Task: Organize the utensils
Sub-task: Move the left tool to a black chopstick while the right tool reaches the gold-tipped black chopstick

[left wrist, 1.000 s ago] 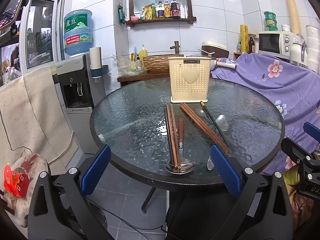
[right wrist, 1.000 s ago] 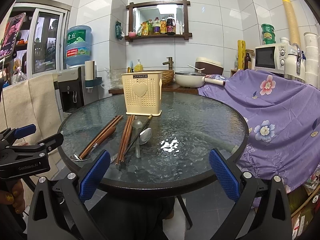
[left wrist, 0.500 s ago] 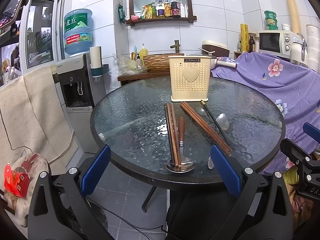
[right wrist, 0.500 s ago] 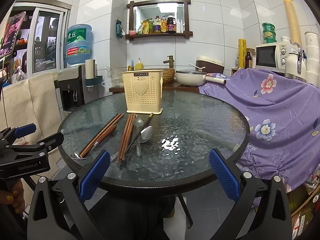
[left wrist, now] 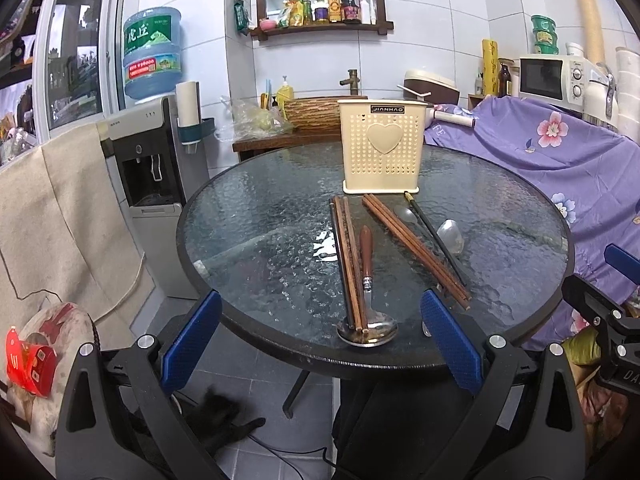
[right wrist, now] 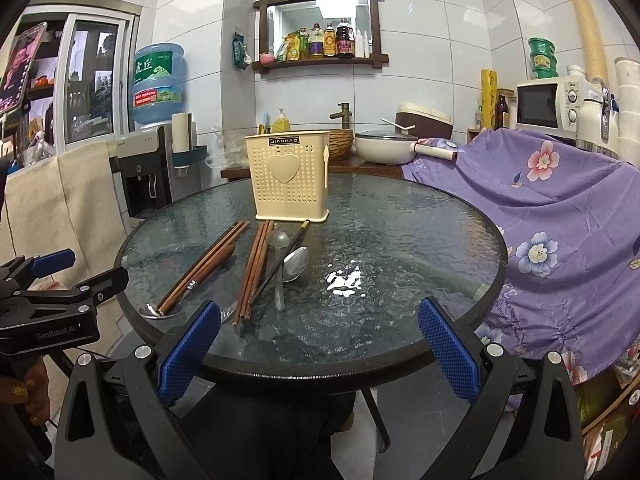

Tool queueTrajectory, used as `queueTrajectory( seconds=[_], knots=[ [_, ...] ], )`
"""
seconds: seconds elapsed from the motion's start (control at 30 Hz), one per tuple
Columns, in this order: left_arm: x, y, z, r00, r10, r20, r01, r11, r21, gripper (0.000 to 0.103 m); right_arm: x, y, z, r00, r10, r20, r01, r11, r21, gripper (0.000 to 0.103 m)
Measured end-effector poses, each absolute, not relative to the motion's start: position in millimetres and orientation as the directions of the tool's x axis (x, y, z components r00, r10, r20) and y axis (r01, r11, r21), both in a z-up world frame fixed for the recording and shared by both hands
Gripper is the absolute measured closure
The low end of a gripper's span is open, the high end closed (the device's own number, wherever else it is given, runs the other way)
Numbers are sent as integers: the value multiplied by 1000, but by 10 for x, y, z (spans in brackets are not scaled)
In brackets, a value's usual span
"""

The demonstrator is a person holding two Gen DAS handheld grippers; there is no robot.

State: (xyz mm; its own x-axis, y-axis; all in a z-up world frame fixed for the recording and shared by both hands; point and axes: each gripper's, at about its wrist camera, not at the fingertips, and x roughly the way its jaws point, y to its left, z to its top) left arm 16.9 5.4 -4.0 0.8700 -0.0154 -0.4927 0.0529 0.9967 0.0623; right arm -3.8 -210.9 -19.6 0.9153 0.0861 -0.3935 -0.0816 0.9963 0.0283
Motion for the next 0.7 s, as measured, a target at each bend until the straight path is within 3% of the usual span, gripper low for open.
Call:
queueTrajectory(
  seconds=[0.2,0.43,0.7],
  knots=[
    [522,3,53,854,-28,-519,88,992,92,5,358,-2117,-117,886,129,-445,-125,991,39,6],
    [1080,3,134,824,-47,-564,123,988,98,5,885,-2042,-25,837,168,-521,-188,982,14,21],
    [1768,191,73,743,-78,-665,142,989,42,25,1462,-2021,22,765,187,-616,-204,978,44,38]
  ],
)
